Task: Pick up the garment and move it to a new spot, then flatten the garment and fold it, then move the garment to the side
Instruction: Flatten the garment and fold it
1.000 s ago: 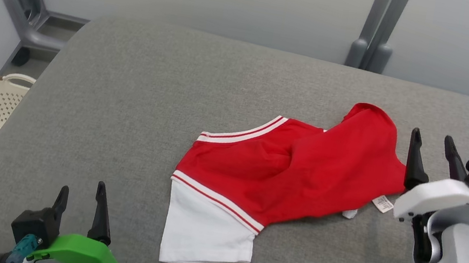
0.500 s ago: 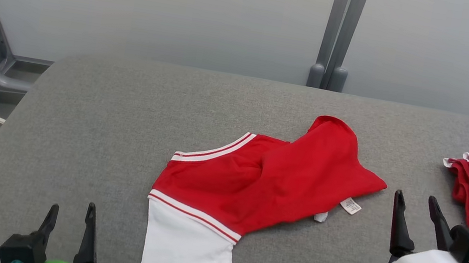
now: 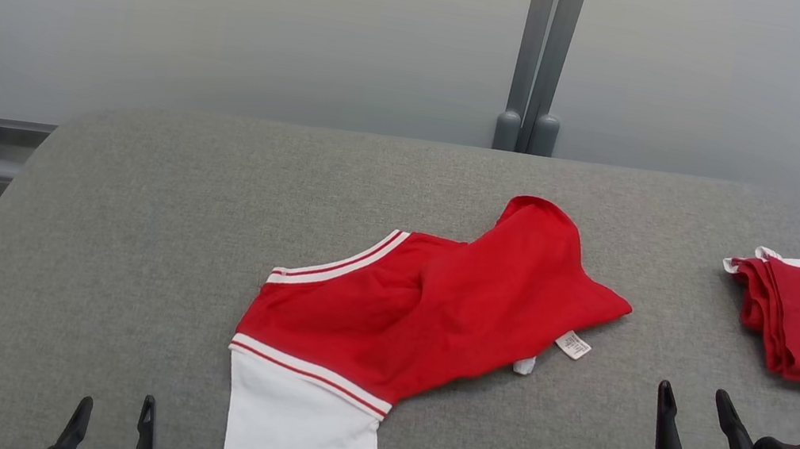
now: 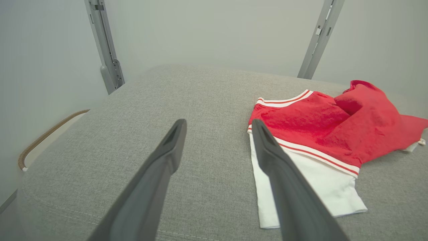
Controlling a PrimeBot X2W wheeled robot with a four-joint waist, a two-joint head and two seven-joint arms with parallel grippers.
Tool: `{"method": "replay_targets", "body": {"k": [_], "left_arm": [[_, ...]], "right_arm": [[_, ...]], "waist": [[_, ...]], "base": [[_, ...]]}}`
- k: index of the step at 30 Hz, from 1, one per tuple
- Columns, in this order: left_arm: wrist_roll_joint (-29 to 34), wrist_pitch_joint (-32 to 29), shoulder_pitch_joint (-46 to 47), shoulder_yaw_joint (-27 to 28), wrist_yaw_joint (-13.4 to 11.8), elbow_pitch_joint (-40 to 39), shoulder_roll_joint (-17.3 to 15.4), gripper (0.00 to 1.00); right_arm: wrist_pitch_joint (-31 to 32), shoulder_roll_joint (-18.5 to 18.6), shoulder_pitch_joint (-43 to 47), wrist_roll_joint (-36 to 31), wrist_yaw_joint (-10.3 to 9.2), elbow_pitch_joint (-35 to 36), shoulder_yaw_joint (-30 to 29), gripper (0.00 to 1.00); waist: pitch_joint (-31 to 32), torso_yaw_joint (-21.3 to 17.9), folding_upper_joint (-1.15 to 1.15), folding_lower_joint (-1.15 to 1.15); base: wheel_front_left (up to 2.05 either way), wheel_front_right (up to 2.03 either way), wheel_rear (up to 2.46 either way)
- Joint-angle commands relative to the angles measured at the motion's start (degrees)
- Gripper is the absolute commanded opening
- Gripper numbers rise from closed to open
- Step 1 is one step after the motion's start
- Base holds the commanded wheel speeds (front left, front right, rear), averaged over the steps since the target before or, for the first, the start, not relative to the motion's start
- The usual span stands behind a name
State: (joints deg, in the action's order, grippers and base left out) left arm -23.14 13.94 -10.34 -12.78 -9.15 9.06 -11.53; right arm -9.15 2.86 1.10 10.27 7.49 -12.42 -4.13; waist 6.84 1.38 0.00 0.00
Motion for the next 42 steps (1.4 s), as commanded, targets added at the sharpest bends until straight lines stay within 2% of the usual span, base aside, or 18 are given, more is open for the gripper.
{"method": "replay_targets", "body": {"k": [1,22,27,32,36,42], "left_arm": [[0.42,0.23,-1.00,-0.04,0.39,0.52,-0.84,1.00],[-0.64,-1.40,-0.43,-2.14,2.31,3.19,-1.93,1.00],[-1.52,-6.64,1.32,-5.32,5.11,4.78,-1.47,1.00],[-1.47,-12.12,4.65,-7.93,6.19,8.21,-0.77,1.00],[-1.99,-16.02,8.54,-9.41,6.78,12.99,0.64,1.00],[-3.10,-19.14,11.76,-10.01,6.26,18.10,2.43,1.00]], "right_arm": [[0.19,0.12,1.27,-0.48,-0.01,0.25,-0.03,1.00],[1.60,0.09,4.04,-3.38,-0.01,2.42,1.37,1.00],[2.19,0.09,3.41,-3.97,-0.01,2.98,0.74,1.00],[2.89,0.09,2.77,-5.07,-0.01,3.25,-0.10,1.00],[4.01,0.31,-0.28,-7.38,-0.02,1.80,0.69,1.00],[3.75,2.04,-5.82,-8.18,-0.01,-2.04,2.13,1.00]], "waist": [[0.10,-0.19,0.00,0.00],[-0.05,0.05,0.00,0.00],[-0.59,0.26,0.00,0.00],[-1.88,0.12,0.00,0.00],[-3.91,-0.74,0.00,0.00],[-6.09,-1.21,0.00,0.00]], "base": [[0.00,0.00,0.00],[0.00,0.00,0.00],[0.00,0.00,0.00],[0.00,0.00,0.00],[0.00,0.00,0.00],[0.00,0.00,0.00]]}}
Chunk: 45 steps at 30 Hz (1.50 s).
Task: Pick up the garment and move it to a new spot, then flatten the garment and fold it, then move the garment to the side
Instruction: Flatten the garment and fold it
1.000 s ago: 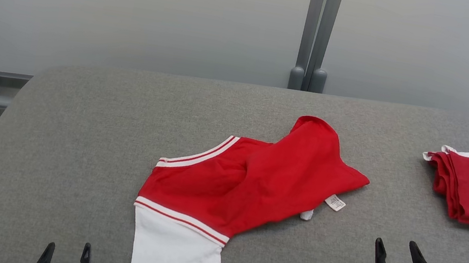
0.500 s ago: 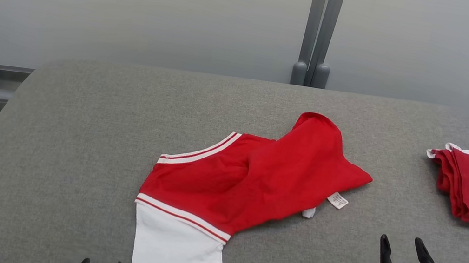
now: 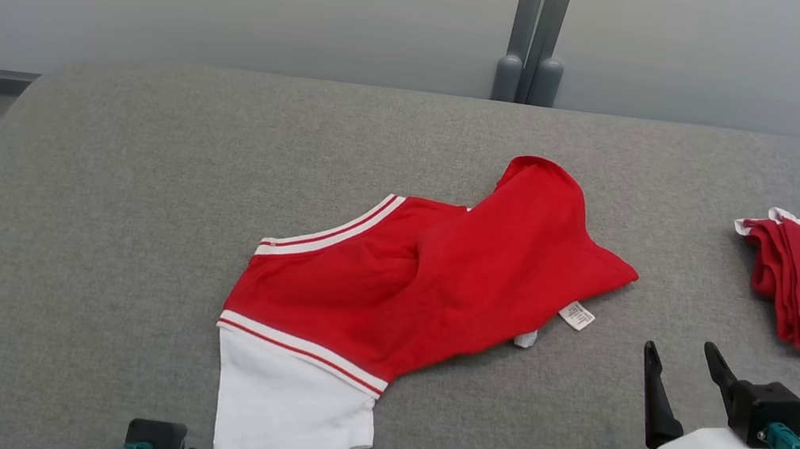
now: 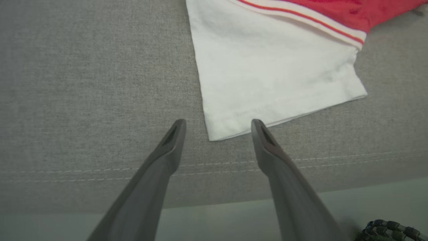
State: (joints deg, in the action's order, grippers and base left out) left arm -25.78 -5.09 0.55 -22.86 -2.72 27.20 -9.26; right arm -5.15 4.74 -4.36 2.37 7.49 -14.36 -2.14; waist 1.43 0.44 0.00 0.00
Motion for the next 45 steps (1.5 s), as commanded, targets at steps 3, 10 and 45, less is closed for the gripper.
{"method": "replay_targets", "body": {"k": [3,10,45], "left_arm": [[-1.03,-0.10,2.09,0.29,-0.37,1.79,0.68,1.00],[-1.47,-0.69,4.40,0.48,-0.99,4.98,1.47,0.85],[0.92,-0.34,11.55,-4.36,0.46,1.72,1.50,0.00]], "right_arm": [[-0.66,1.10,-2.32,-0.32,-0.02,-1.94,0.54,1.00],[-1.27,2.96,-6.44,-0.44,-0.02,-5.50,1.70,1.00],[0.14,14.38,-35.29,3.47,-0.03,-42.90,14.86,1.00]], "waist": [[-1.43,-0.17,0.00,0.00],[-3.37,0.02,0.00,0.00],[-15.41,8.90,0.00,0.00]], "base": [[0.00,0.00,0.00],[0.00,0.00,0.00],[0.00,0.00,0.00]]}}
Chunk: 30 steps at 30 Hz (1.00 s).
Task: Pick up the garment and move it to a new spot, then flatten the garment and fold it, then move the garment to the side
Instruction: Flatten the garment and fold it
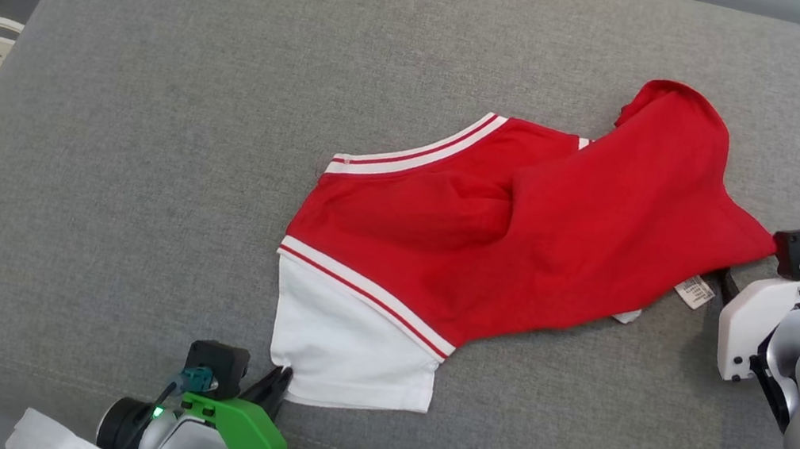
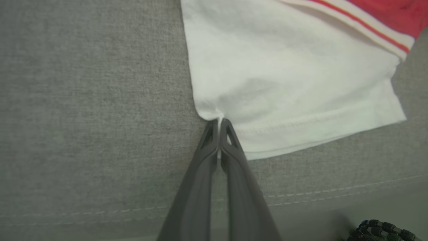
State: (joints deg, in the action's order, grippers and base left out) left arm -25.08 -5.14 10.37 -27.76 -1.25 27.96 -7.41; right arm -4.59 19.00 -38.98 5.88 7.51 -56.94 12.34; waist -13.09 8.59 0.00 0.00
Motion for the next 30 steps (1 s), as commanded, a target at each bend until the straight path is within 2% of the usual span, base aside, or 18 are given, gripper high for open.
{"method": "replay_targets", "body": {"k": [1,5,6,7,8,9,10,16,21,30], "left_arm": [[0.17,-0.28,1.73,0.53,-1.13,0.85,-0.38,0.00],[0.09,-0.16,1.89,0.41,-1.37,0.44,-0.44,0.00],[0.01,-0.06,1.86,0.40,-1.47,0.39,-0.45,0.00],[-0.08,-0.05,1.79,0.39,-1.56,0.39,-0.46,0.00],[-0.17,-0.02,1.72,0.39,-1.68,0.38,-0.49,0.00],[-0.28,-0.01,1.61,0.38,-1.68,0.40,-0.49,0.00],[-0.34,-0.02,1.51,0.33,-1.71,0.45,-0.49,0.00],[-0.59,0.67,1.51,0.36,-1.70,-0.42,-0.66,0.00],[-2.55,2.09,1.61,1.97,-1.29,-4.44,-0.74,0.00],[-8.64,3.87,2.85,8.84,-2.08,-16.48,-1.09,0.00]], "right_arm": [[-0.76,0.06,-1.06,0.20,-0.05,-0.92,1.01,1.00],[-2.32,0.21,-2.24,0.82,-0.05,-2.44,3.58,1.00],[-2.66,0.21,-2.44,1.10,-0.05,-2.79,4.13,0.76],[-3.04,0.12,-2.55,1.32,-0.04,-3.13,4.62,0.45],[-3.26,0.03,-2.65,1.58,-0.05,-3.47,5.16,0.34],[-3.58,0.01,-2.68,1.77,-0.05,-3.79,5.71,0.12],[-3.86,0.03,-2.64,2.09,-0.05,-4.10,6.16,0.00],[-5.31,0.29,-2.73,3.62,-0.05,-4.88,8.00,0.00],[-6.74,0.42,-2.70,7.08,-0.05,-3.38,9.25,0.00],[-6.60,3.10,-1.03,12.39,-0.05,2.68,11.62,0.00]], "waist": [[-1.00,0.82,0.00,0.00],[-1.24,1.10,0.00,0.00],[-1.23,1.09,0.00,0.00],[-1.16,1.04,0.00,0.00],[-1.04,0.97,0.00,0.00],[-0.87,0.89,0.00,0.00],[-0.63,0.82,0.00,0.00],[0.64,0.37,0.00,0.00],[2.54,-0.10,0.00,0.00],[6.96,-1.21,0.00,0.00]], "base": [[0.00,0.00,0.00],[0.00,0.00,0.00],[0.00,0.00,0.00],[0.00,0.00,0.00],[0.00,0.00,0.00],[0.00,0.00,0.00],[0.00,0.00,0.00],[0.00,0.00,0.00],[0.00,0.00,0.00],[0.00,0.00,0.00]]}}
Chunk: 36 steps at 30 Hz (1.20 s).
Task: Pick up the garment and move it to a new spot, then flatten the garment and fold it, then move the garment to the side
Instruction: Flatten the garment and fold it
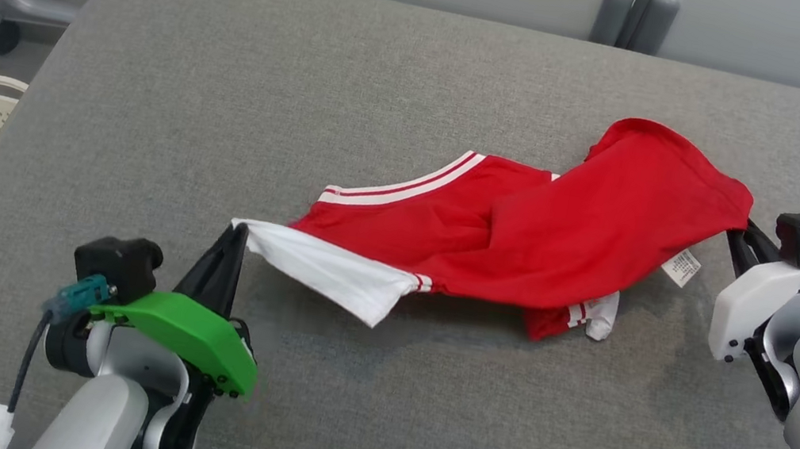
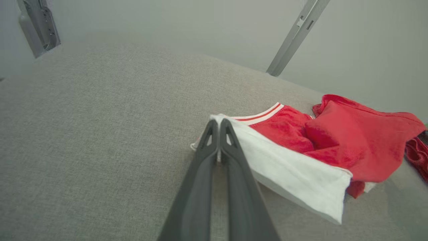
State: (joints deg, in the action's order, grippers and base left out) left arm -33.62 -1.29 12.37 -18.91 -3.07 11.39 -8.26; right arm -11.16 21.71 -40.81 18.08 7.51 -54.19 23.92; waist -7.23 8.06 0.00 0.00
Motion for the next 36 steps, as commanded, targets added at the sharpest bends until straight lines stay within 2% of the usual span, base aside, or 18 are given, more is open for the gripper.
{"method": "replay_targets", "body": {"k": [1,4,7,12,20,27,29,31,32,34,36], "left_arm": [[-0.23,-0.12,1.37,0.44,-0.49,-0.94,-0.51,0.00],[-1.01,-0.12,2.80,1.59,-1.15,-3.43,-0.22,0.00],[1.00,0.28,4.92,1.99,-2.26,-4.34,-1.50,0.00],[2.64,2.03,9.89,3.25,-3.62,-3.79,-1.61,0.00],[1.50,2.85,18.34,5.73,-3.72,-1.01,-1.55,0.00],[2.17,2.85,29.98,7.21,-1.27,6.46,-5.20,0.00],[3.04,2.61,34.33,6.77,0.17,8.83,-6.56,0.00],[1.00,2.06,39.63,7.68,2.31,10.18,-6.48,0.00],[2.45,2.16,42.18,7.14,3.28,11.02,-8.20,0.00],[1.08,2.17,46.84,8.12,4.95,12.57,-8.87,0.00],[0.61,2.12,49.43,8.70,5.41,13.08,-9.17,0.00]], "right_arm": [[0.12,0.58,0.90,0.81,-0.05,0.92,0.14,0.00],[0.82,1.19,1.35,1.90,-0.05,3.50,-0.32,0.00],[2.02,0.94,1.97,3.06,-0.05,6.39,-0.82,0.00],[5.21,0.89,2.61,4.85,-0.05,12.56,-2.59,0.00],[10.22,-0.66,1.80,6.67,-0.05,21.00,-6.17,0.00],[14.13,-5.34,-5.30,6.04,-0.05,20.67,-7.59,0.00],[14.47,-6.19,-8.66,5.38,-0.06,19.39,-8.10,0.00],[14.81,-6.69,-13.07,4.14,-0.06,18.32,-8.54,0.00],[14.51,-7.18,-15.17,3.92,-0.06,17.54,-9.21,0.00],[13.96,-7.94,-19.58,2.97,-0.04,15.85,-10.30,0.00],[13.60,-8.40,-21.96,2.96,-0.04,14.84,-11.35,0.00]], "waist": [[1.61,-1.00,0.00,0.00],[3.21,-1.96,0.00,0.00],[4.31,-3.44,0.00,0.00],[5.98,-6.59,0.00,0.00],[3.50,-10.70,0.00,0.00],[-4.43,-14.56,0.00,0.00],[-7.19,-15.07,0.00,0.00],[-10.72,-15.40,0.00,0.00],[-12.19,-15.58,0.00,0.00],[-15.00,-16.10,0.00,0.00],[-16.31,-16.37,0.00,0.00]], "base": [[0.00,0.00,0.00],[0.00,0.00,0.00],[0.00,0.00,0.00],[0.00,0.00,0.00],[0.00,0.00,0.00],[0.00,0.00,0.00],[0.00,0.00,0.00],[0.00,0.00,0.00],[0.00,0.00,0.00],[0.00,0.00,0.00],[0.00,0.00,0.00]]}}
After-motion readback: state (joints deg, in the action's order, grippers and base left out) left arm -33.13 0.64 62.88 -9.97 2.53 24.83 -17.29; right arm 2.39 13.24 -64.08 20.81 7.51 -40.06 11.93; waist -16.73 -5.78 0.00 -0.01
